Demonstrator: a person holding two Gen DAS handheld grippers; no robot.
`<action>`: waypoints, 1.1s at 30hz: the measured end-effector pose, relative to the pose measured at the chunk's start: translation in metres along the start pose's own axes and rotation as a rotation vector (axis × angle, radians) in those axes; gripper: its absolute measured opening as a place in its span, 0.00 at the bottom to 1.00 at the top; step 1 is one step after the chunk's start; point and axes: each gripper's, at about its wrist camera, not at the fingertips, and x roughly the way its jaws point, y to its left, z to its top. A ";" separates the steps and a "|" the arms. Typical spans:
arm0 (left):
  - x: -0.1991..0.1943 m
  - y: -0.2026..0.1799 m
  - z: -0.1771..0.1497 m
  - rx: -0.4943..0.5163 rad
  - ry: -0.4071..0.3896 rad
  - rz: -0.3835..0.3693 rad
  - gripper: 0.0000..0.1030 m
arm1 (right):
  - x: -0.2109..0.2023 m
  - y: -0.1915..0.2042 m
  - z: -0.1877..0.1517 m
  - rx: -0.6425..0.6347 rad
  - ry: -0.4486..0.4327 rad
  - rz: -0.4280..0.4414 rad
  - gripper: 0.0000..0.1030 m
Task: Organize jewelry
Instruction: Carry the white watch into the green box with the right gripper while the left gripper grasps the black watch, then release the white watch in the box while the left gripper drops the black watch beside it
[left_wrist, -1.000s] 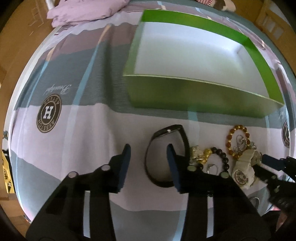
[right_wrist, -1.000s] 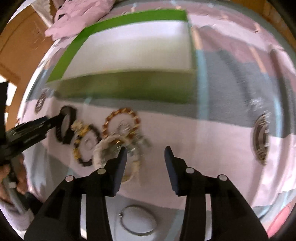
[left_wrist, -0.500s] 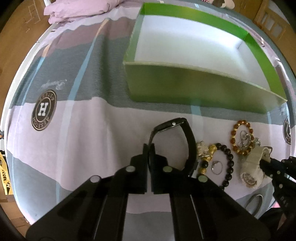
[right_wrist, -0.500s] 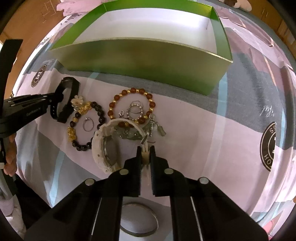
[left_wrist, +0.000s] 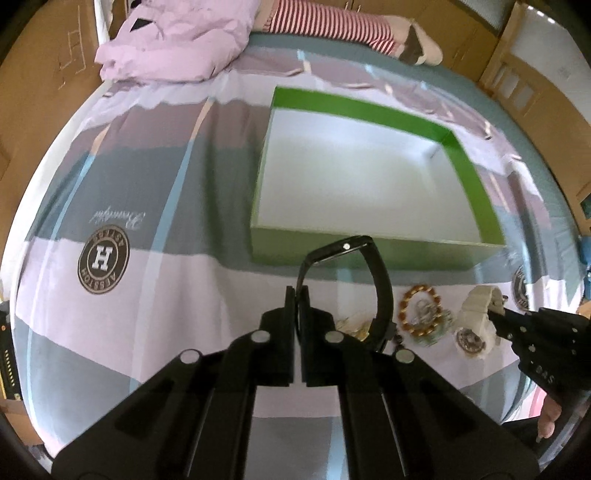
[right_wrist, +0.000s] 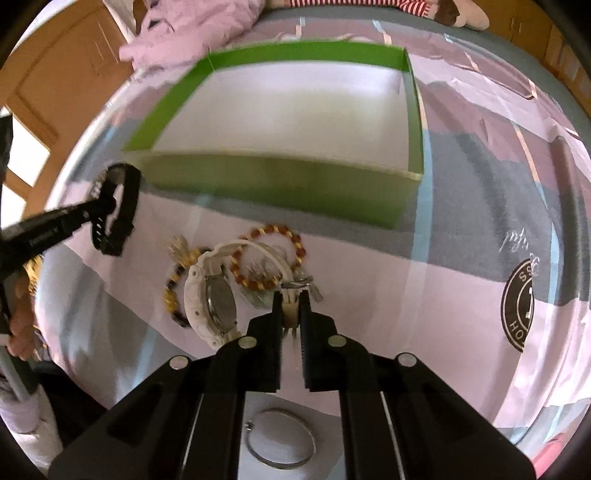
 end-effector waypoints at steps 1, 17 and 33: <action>-0.002 0.001 0.002 -0.002 -0.005 -0.005 0.01 | -0.003 0.003 0.003 -0.002 -0.017 0.006 0.08; 0.021 0.003 0.072 -0.085 -0.153 0.002 0.01 | -0.039 -0.027 0.076 0.155 -0.317 0.054 0.08; 0.011 -0.009 0.037 0.040 -0.114 0.009 0.26 | -0.008 -0.027 0.086 0.217 -0.219 0.211 0.37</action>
